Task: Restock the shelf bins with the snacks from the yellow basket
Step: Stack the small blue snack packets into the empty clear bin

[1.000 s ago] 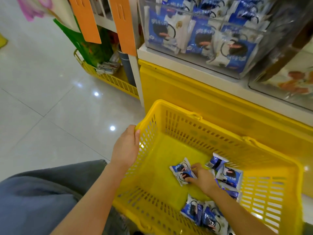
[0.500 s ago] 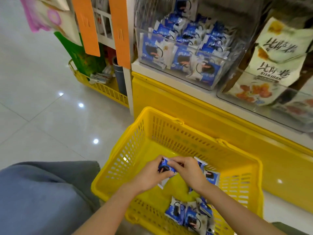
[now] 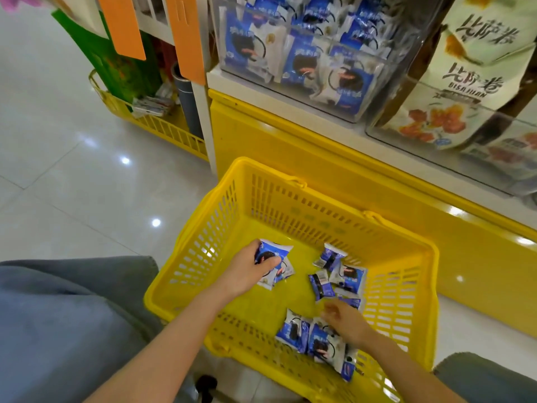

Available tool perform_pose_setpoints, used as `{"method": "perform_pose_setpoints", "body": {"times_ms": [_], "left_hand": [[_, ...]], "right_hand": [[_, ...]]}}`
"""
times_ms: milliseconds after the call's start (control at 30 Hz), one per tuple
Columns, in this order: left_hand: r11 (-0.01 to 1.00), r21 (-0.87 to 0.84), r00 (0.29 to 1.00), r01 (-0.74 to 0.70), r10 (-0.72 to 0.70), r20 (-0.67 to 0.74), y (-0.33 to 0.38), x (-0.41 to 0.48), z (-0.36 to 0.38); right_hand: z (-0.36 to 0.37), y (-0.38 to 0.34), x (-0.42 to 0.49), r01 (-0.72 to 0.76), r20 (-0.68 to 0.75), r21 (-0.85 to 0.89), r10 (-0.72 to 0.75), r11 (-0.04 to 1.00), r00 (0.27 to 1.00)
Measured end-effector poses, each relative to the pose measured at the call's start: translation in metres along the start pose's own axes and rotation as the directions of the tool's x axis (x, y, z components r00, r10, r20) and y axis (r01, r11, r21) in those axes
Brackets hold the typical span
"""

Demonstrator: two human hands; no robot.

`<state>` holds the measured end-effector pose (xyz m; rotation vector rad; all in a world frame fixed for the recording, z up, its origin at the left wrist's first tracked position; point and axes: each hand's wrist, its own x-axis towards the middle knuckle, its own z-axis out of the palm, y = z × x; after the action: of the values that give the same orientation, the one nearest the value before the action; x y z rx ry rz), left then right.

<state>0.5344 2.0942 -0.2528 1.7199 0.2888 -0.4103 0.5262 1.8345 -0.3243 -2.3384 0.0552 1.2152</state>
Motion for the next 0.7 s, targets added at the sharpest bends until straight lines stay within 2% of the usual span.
{"method": "perform_pose_setpoints", "body": {"times_ms": [67,167,267,400,467,533,700], "left_hand": [[1.000,0.018,1.000,0.019,-0.019,-0.021,-0.003,0.002,0.003],[0.999,0.023,0.999,0.033,-0.032,-0.032,-0.006,0.005,0.007],[0.998,0.044,0.999,0.041,-0.040,-0.021,-0.008,0.006,0.009],[0.995,0.080,0.998,0.062,-0.061,-0.012,-0.012,0.003,0.013],[0.993,0.097,0.997,0.075,-0.076,0.006,-0.014,0.001,0.014],[0.991,0.108,0.997,0.077,-0.079,0.011,-0.014,-0.002,0.014],[0.988,0.117,0.995,0.099,-0.096,-0.033,-0.015,-0.005,0.017]], "right_hand": [[0.014,0.014,-0.001,0.013,0.069,-0.103,-0.006,0.995,0.998],[0.023,0.015,0.002,0.090,0.068,-0.312,-0.072,0.946,0.995],[0.020,0.006,0.006,0.106,0.117,-0.522,-0.052,0.846,0.992],[0.028,0.003,0.010,0.101,0.159,-0.683,0.012,0.723,0.987],[0.032,0.001,0.009,0.125,0.165,-0.691,-0.013,0.712,0.986],[0.032,0.001,0.006,0.127,0.141,-0.636,-0.047,0.761,0.989],[0.024,-0.003,-0.004,0.099,0.017,-0.311,-0.098,0.945,0.995]]}}
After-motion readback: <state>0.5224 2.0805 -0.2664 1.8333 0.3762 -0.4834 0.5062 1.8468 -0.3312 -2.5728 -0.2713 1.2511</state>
